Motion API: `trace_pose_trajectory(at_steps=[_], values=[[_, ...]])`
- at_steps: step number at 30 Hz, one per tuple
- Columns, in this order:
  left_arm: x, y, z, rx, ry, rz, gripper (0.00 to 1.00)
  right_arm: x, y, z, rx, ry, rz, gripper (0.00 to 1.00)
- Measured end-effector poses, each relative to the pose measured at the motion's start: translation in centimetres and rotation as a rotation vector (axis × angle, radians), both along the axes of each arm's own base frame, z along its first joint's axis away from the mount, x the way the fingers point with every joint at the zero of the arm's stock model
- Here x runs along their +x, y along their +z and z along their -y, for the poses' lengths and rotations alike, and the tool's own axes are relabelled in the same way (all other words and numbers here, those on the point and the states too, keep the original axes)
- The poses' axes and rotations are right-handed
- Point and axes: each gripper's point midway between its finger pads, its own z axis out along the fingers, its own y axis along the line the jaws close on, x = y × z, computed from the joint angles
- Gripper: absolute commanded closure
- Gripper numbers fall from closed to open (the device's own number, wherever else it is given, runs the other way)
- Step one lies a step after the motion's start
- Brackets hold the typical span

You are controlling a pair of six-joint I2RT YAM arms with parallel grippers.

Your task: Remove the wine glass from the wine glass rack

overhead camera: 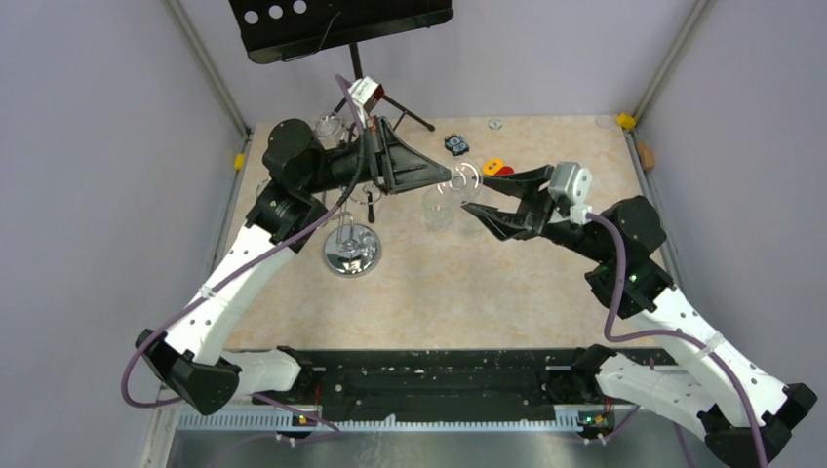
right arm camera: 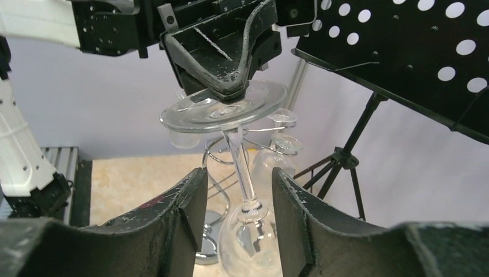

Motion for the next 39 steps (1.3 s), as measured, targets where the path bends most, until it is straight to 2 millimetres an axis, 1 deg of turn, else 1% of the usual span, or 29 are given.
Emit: trace_pose_trajectory(at_steps=[6,10,13,15,18,19,20,21,23,24,25,26,28,30,35,39], values=[[-0.3,-0.9,0.8,0.024,-0.024,0.005,1.0,0.3,-1.2,-0.6,-0.067,0.009,0.043,0.65],[-0.5,-1.2,0.9,0.034,-0.027,0.01,1.0,0.3,-2.0,-1.3,-0.094,0.042,0.043,0.66],[-0.6,-1.3,1.0,0.04,-0.03,0.011,1.0,0.4,-2.5,-1.7,-0.106,0.059,0.035,0.7],[-0.6,-1.5,1.1,0.046,-0.031,0.01,1.0,0.5,-2.7,-2.0,-0.109,0.064,0.03,0.76],[-0.7,-1.7,1.1,0.053,-0.035,0.007,1.0,0.8,-2.6,-2.2,-0.097,0.066,0.02,1.0],[-0.6,-1.7,1.1,0.053,-0.031,0.005,1.0,0.8,-2.5,-2.3,-0.092,0.069,0.017,1.0],[-0.5,-1.6,1.1,0.049,-0.026,-0.004,0.98,0.8,-2.4,-2.4,-0.087,0.073,0.013,1.0],[-0.5,-1.5,1.1,0.048,-0.025,-0.014,0.89,0.8,-2.4,-2.4,-0.083,0.077,0.006,1.0],[-0.3,-1.3,1.0,0.042,-0.015,-0.018,0.68,0.8,-2.1,-2.4,-0.063,0.08,-0.009,1.0],[-0.3,-1.1,1.0,0.036,-0.009,-0.008,0.55,0.8,-1.9,-2.4,-0.047,0.081,-0.024,1.0],[-0.2,-0.8,1.0,0.029,-0.002,0.009,0.39,0.8,-1.6,-2.3,-0.026,0.081,-0.042,1.0],[-0.2,-0.6,1.0,0.02,0.003,0.021,0.28,0.9,-1.2,-2.2,-0.006,0.075,-0.05,1.0],[-0.2,-0.2,0.9,0.005,0.019,0.055,0.17,1.2,-0.3,-1.8,0.049,0.049,-0.061,1.0],[-0.3,0.1,0.6,-0.021,0.047,0.082,0.14,1.5,0.4,-1.1,0.108,0.015,-0.078,1.0],[-0.2,0.3,-0.3,-0.061,0.117,0.109,0.13,2.1,1.9,1.9,0.298,-0.09,-0.137,1.0],[0.6,-0.3,-0.3,-0.085,0.155,0.089,0.14,2.9,4.0,5.4,0.532,-0.186,-0.221,1.0]])
